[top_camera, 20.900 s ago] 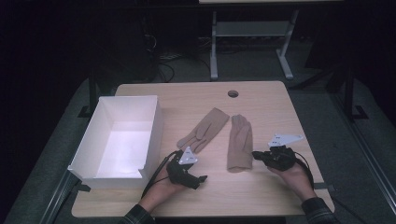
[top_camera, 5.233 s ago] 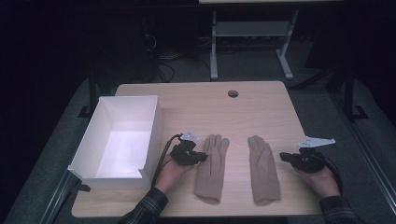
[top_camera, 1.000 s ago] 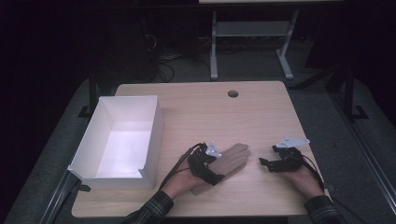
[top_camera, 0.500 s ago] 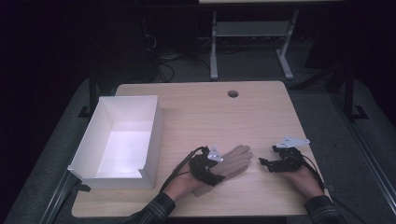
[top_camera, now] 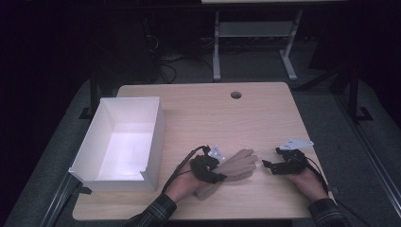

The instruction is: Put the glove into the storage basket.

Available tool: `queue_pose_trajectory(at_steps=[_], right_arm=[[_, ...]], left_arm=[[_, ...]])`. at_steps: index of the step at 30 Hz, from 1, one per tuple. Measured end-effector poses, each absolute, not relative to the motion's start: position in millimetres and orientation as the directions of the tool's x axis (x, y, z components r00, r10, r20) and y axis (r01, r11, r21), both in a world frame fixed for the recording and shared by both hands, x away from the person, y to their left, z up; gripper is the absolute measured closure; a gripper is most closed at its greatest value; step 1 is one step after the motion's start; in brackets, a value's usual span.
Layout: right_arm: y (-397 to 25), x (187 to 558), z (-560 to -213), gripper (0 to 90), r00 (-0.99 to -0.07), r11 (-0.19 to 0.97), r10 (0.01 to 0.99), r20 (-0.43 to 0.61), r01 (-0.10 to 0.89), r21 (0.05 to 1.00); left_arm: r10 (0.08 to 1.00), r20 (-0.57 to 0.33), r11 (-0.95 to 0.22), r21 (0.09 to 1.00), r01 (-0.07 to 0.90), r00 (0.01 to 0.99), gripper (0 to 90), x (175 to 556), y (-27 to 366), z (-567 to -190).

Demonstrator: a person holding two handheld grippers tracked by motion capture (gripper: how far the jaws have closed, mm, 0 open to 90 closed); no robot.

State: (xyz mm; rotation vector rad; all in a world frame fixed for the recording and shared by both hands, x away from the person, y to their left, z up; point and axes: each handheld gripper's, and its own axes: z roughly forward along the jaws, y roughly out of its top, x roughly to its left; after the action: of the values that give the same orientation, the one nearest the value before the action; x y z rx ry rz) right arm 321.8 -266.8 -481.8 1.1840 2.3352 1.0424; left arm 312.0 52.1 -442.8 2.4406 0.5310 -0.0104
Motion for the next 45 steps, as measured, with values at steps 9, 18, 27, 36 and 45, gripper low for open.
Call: queue_pose_trajectory(at_steps=[9, 18, 27, 36, 45], right_arm=[[-266, 321, -482, 20.4, -0.606, 0.391, 0.794, 0.040, 0.561, 0.730], [-266, 321, -482, 20.4, -0.607, 0.393, 0.794, 0.039, 0.560, 0.730], [-266, 321, -482, 20.3, -0.605, 0.389, 0.795, 0.041, 0.561, 0.731], [-266, 320, -482, 20.3, -0.605, 0.389, 0.795, 0.040, 0.559, 0.732], [-266, 320, -482, 20.2, -0.606, 0.389, 0.795, 0.040, 0.558, 0.733]], left_arm=[[0.410, -0.170, -0.655, 0.628, 0.420, 0.896, 64.6, 318, 65, -415], [0.467, -0.182, -0.601, 0.652, 0.462, 0.865, 64.4, 330, 78, -374], [0.482, -0.166, -0.585, 0.670, 0.457, 0.860, 64.3, 336, 96, -338], [0.501, -0.126, -0.569, 0.697, 0.436, 0.856, 64.3, 342, 125, -305], [0.586, -0.098, -0.521, 0.715, 0.467, 0.805, 64.3, 348, 171, -289]])
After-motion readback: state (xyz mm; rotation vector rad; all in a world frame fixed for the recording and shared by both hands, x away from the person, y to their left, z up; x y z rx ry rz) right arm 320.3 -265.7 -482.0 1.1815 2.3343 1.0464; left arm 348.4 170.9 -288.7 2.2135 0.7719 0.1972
